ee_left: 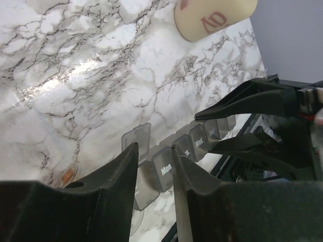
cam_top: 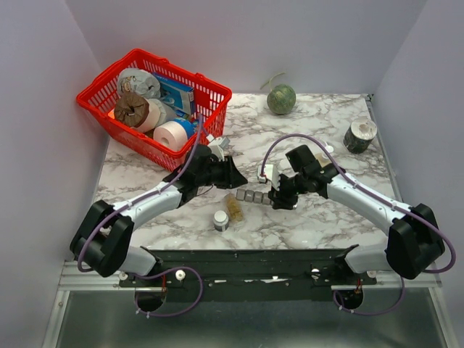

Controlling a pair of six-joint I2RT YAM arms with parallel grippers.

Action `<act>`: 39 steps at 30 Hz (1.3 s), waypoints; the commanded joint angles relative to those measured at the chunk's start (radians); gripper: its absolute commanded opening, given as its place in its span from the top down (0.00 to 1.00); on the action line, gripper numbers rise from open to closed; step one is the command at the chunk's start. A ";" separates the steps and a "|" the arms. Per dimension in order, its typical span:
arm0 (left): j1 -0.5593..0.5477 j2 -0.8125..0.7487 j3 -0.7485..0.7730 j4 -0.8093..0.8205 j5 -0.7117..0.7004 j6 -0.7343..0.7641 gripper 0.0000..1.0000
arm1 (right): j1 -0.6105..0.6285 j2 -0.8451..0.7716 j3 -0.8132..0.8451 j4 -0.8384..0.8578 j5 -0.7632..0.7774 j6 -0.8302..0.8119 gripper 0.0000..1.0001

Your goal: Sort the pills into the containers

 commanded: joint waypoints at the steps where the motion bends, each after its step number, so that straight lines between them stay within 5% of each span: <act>1: -0.002 -0.125 0.028 0.024 -0.059 0.005 0.51 | -0.013 0.016 -0.017 0.019 0.035 0.018 0.68; 8: 0.017 -0.338 -0.005 -0.123 -0.137 0.158 0.41 | -0.060 0.095 0.001 0.023 0.073 0.053 0.67; 11: 0.018 -0.479 -0.066 -0.183 -0.283 0.249 0.36 | -0.073 0.157 0.023 0.025 0.107 0.075 0.67; 16: 0.026 -0.775 -0.173 -0.253 -0.456 0.329 0.04 | -0.090 0.246 0.054 0.035 0.149 0.081 0.61; 21: 0.027 -0.907 -0.180 -0.324 -0.467 0.460 0.01 | -0.099 0.246 0.041 0.029 0.173 0.038 0.32; 25: 0.029 -0.924 -0.153 -0.410 -0.469 0.548 0.01 | -0.103 0.143 0.101 -0.053 0.187 -0.076 0.22; 29: 0.029 -0.938 -0.163 -0.411 -0.498 0.608 0.01 | -0.091 0.037 0.238 -0.172 -0.018 -0.186 0.21; 31: 0.027 -0.947 -0.175 -0.405 -0.519 0.614 0.01 | -0.071 -0.018 0.242 -0.118 -0.096 -0.221 0.00; 35: 0.029 -0.976 -0.184 -0.411 -0.570 0.608 0.01 | -0.056 0.037 0.234 0.009 -0.487 -0.115 0.00; 39: 0.027 -1.024 -0.193 -0.419 -0.634 0.608 0.01 | 0.088 0.230 0.478 -0.332 -0.432 -0.321 0.04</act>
